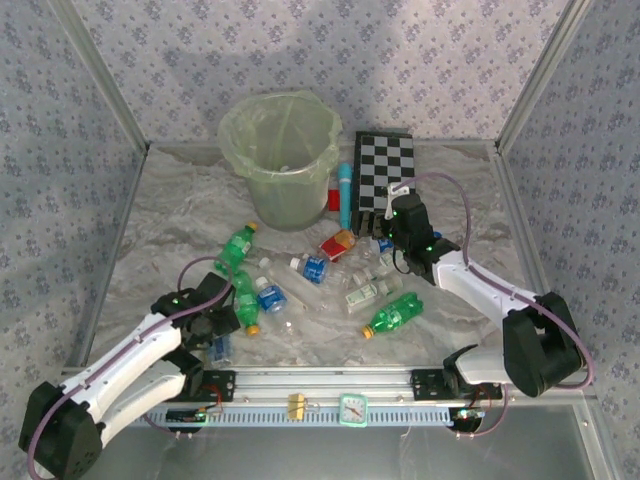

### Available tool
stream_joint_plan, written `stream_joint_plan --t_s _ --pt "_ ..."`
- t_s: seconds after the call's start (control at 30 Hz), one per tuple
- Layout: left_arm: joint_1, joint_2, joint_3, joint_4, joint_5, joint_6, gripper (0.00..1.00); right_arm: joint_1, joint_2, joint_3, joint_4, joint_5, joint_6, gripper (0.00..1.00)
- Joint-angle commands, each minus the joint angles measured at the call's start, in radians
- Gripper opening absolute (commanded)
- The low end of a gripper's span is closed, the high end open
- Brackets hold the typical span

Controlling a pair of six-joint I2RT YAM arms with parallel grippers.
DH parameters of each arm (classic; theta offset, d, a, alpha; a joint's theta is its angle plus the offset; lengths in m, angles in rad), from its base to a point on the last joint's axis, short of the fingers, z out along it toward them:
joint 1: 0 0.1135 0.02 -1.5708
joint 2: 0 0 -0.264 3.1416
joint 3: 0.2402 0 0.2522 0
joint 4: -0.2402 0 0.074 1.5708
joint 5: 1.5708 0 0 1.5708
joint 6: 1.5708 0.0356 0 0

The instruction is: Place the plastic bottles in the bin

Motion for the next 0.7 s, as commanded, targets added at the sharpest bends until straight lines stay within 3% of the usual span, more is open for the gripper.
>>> stream_joint_plan --t_s 0.0,0.23,0.67 --pt "-0.006 0.013 -0.009 0.034 -0.007 0.006 0.74 -0.006 0.005 0.032 -0.021 0.021 0.019 1.0" --pt "-0.007 0.03 -0.027 0.06 -0.009 -0.012 0.47 -0.007 -0.005 0.023 -0.025 0.028 0.016 1.0" --pt "-0.001 -0.102 0.053 0.04 -0.154 -0.102 0.43 -0.012 -0.024 0.006 -0.021 0.028 0.017 1.0"
